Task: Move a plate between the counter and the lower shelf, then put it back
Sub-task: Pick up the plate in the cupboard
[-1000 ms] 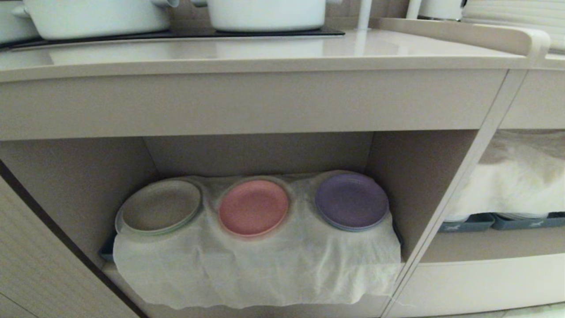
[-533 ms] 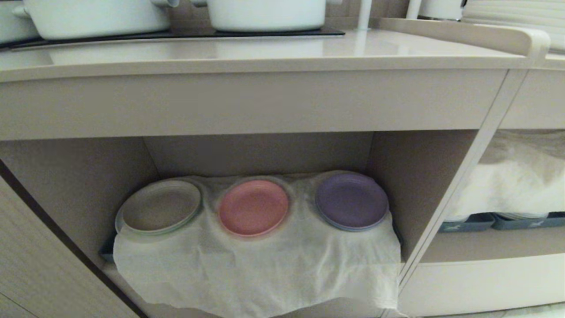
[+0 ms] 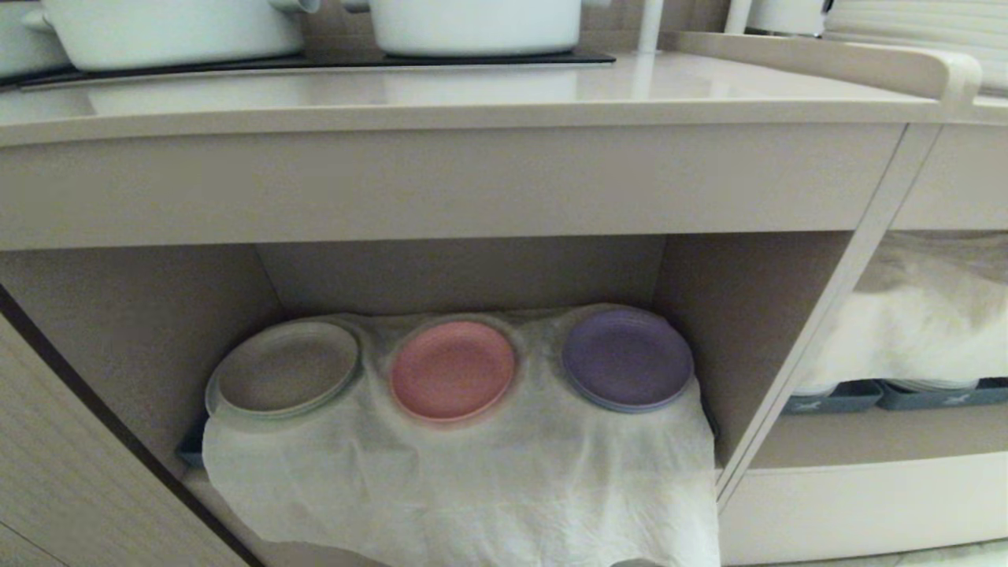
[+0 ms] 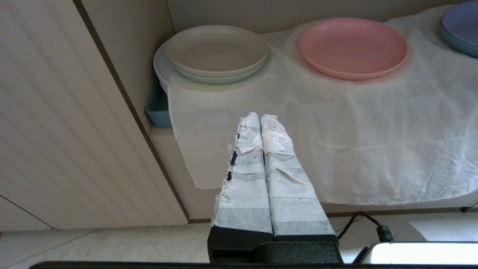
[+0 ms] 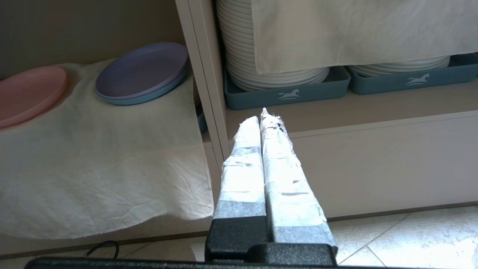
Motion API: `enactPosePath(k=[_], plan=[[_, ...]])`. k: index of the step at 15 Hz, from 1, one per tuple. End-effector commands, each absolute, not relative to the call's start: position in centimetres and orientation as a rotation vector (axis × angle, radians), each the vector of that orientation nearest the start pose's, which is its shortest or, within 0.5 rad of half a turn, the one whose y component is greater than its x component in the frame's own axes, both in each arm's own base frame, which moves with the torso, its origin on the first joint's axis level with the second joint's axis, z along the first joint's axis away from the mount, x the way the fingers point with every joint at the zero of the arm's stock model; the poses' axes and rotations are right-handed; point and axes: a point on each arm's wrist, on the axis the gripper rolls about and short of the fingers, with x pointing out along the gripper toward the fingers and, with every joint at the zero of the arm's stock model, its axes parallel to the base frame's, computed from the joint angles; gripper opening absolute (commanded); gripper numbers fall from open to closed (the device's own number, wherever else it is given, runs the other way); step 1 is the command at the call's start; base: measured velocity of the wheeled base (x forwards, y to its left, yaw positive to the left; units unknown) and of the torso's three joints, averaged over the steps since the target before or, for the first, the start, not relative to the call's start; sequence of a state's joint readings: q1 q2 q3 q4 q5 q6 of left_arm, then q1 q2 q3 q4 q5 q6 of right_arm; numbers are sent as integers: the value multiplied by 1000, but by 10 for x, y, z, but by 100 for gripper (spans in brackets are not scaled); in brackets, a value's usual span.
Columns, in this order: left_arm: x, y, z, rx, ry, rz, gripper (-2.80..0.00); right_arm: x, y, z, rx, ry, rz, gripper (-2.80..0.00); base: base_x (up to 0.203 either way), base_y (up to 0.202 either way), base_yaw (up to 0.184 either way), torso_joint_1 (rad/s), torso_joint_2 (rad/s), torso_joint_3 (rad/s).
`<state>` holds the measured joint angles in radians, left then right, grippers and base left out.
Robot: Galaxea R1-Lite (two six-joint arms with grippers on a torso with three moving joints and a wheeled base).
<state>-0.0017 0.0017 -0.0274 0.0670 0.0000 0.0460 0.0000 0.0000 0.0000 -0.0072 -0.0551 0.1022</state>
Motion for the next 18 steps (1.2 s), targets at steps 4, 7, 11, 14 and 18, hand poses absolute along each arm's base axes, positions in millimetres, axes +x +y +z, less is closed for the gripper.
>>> enactPosePath(k=[4, 7, 11, 14, 18], plan=[[-25, 0, 76, 47, 31, -2, -280, -23, -1, 76, 103, -10, -55, -280, 0, 0, 0, 0, 0, 0], [-24, 0, 77, 51, 22, -2, -280, -23, -1, 76, 103, -10, -55, -280, 0, 0, 0, 0, 0, 0], [-25, -1, 85, 66, -44, -39, -280, -23, -1, 76, 103, -10, -55, -280, 0, 0, 0, 0, 0, 0], [-25, -1, 85, 76, -45, -51, -280, -23, -1, 76, 103, -9, -55, -280, 0, 0, 0, 0, 0, 0], [-27, -1, 83, 70, 11, -52, -280, -23, -1, 76, 103, -10, -55, -280, 0, 0, 0, 0, 0, 0]])
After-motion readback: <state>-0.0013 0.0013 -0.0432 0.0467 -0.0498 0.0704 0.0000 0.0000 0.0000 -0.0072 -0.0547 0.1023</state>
